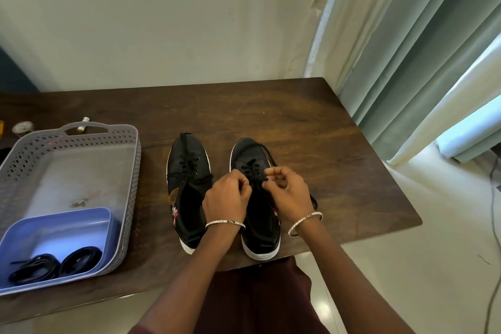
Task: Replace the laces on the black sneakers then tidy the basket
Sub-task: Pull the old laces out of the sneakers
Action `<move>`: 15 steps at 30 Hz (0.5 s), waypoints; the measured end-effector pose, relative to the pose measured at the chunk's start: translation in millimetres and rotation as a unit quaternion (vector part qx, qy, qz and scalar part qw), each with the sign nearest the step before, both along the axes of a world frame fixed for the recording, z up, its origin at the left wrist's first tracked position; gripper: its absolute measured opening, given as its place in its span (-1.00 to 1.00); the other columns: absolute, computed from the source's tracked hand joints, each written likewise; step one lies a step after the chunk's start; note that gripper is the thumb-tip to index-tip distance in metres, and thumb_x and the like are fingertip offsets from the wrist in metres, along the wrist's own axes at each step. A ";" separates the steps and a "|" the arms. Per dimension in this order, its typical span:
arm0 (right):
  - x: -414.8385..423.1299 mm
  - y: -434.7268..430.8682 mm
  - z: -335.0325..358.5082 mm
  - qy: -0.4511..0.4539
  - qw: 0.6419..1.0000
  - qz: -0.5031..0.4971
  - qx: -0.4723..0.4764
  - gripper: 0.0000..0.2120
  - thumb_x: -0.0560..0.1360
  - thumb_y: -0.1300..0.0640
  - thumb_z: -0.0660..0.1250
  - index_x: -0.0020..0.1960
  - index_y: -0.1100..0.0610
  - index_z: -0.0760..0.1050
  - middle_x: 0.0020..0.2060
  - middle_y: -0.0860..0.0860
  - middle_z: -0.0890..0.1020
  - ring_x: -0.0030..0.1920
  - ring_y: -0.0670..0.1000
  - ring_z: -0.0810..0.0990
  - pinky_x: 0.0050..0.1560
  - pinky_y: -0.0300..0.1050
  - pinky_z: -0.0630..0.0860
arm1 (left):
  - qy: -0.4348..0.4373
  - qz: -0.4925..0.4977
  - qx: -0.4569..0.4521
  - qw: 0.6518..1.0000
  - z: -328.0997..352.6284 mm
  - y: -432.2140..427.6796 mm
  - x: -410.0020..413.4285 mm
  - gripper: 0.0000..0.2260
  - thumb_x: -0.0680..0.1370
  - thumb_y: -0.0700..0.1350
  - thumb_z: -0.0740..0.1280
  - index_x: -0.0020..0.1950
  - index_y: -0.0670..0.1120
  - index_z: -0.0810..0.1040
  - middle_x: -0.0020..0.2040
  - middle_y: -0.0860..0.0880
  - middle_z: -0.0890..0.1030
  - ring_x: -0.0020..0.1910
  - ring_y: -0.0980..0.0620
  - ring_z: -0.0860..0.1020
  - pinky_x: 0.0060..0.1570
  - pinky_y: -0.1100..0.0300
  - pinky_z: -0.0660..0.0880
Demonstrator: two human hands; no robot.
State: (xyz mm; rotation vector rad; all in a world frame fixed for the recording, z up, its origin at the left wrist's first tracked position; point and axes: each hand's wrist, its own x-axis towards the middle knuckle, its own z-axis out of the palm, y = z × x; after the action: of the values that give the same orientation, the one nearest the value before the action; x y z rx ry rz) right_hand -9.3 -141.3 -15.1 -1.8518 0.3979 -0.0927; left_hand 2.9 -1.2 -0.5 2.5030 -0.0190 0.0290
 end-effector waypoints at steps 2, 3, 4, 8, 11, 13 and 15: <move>-1.0 -6.6 -2.1 -0.083 0.973 0.075 -0.202 -0.75 0.47 0.22 0.41 0.13 0.05 0.57 -0.07 -0.07 0.61 -0.09 -0.12 0.58 -0.07 -0.29 0.53 | 0.000 -0.001 0.001 1.000 -0.7 -0.3 0.8 -0.95 0.57 -0.03 0.30 -0.06 0.04 0.54 -0.10 0.07 0.62 -0.12 -0.05 0.60 -0.26 0.17 0.33; 0.6 -7.1 -3.0 -0.121 0.942 0.112 -0.291 -0.76 0.48 0.21 0.38 0.14 0.07 0.57 -0.05 -0.05 0.60 -0.06 -0.08 0.56 -0.05 -0.22 0.53 | 0.001 -0.002 0.004 1.000 -1.1 -0.6 0.9 -0.94 0.58 -0.03 0.29 -0.06 0.04 0.54 -0.10 0.06 0.62 -0.12 -0.05 0.60 -0.26 0.17 0.33; 2.6 -6.2 -2.9 -0.151 0.907 0.143 -0.365 -0.79 0.49 0.21 0.34 0.11 0.10 0.58 -0.05 -0.01 0.61 -0.05 -0.02 0.56 -0.06 -0.12 0.54 | 0.002 -0.002 0.007 1.000 -1.0 -0.8 1.1 -0.94 0.58 -0.03 0.28 -0.05 0.04 0.54 -0.10 0.06 0.62 -0.11 -0.05 0.60 -0.26 0.17 0.32; 9.4 -1.7 -2.9 -0.195 0.865 0.116 -0.448 -0.85 0.51 0.12 0.23 -0.08 0.12 0.56 -0.18 0.01 0.60 -0.13 0.05 0.53 -0.16 -0.06 0.44 | 0.007 0.005 0.014 1.000 0.5 -1.2 0.9 -0.92 0.59 -0.02 0.27 -0.04 0.03 0.54 -0.09 0.06 0.61 -0.11 -0.06 0.59 -0.25 0.17 0.31; 9.3 0.3 9.2 -0.101 0.989 -0.064 -0.090 -0.86 0.53 0.18 0.32 -0.19 0.09 0.58 -0.27 -0.03 0.63 -0.20 -0.02 0.55 -0.20 -0.17 0.41 | 0.009 0.018 0.008 1.000 1.1 -2.0 -1.0 -0.94 0.58 -0.04 0.28 -0.06 0.03 0.53 -0.10 0.06 0.61 -0.13 -0.05 0.59 -0.27 0.17 0.32; 9.7 -4.5 23.4 -0.055 0.966 -0.153 0.201 -0.76 0.55 0.22 0.26 -0.27 0.11 0.57 -0.32 0.00 0.61 -0.26 0.00 0.51 -0.30 -0.13 0.35 | 0.008 0.021 0.003 1.000 0.4 -2.3 -1.4 -0.94 0.58 -0.05 0.28 -0.07 0.03 0.53 -0.11 0.06 0.61 -0.15 -0.03 0.58 -0.29 0.18 0.31; 7.0 -14.7 33.5 -0.037 0.940 -0.149 0.304 -0.72 0.56 0.24 0.20 -0.30 0.11 0.53 -0.34 0.01 0.59 -0.28 -0.04 0.50 -0.32 -0.13 0.28 | 0.008 0.021 0.003 1.000 0.7 -2.6 -1.5 -0.94 0.58 -0.05 0.28 -0.07 0.02 0.53 -0.11 0.08 0.60 -0.16 -0.01 0.57 -0.31 0.19 0.28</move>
State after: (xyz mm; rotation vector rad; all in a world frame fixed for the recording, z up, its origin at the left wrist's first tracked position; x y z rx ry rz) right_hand -2.3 -156.0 18.4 -1.1660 0.5781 -0.2196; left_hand 1.4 -3.9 0.2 2.5092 0.0407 0.0259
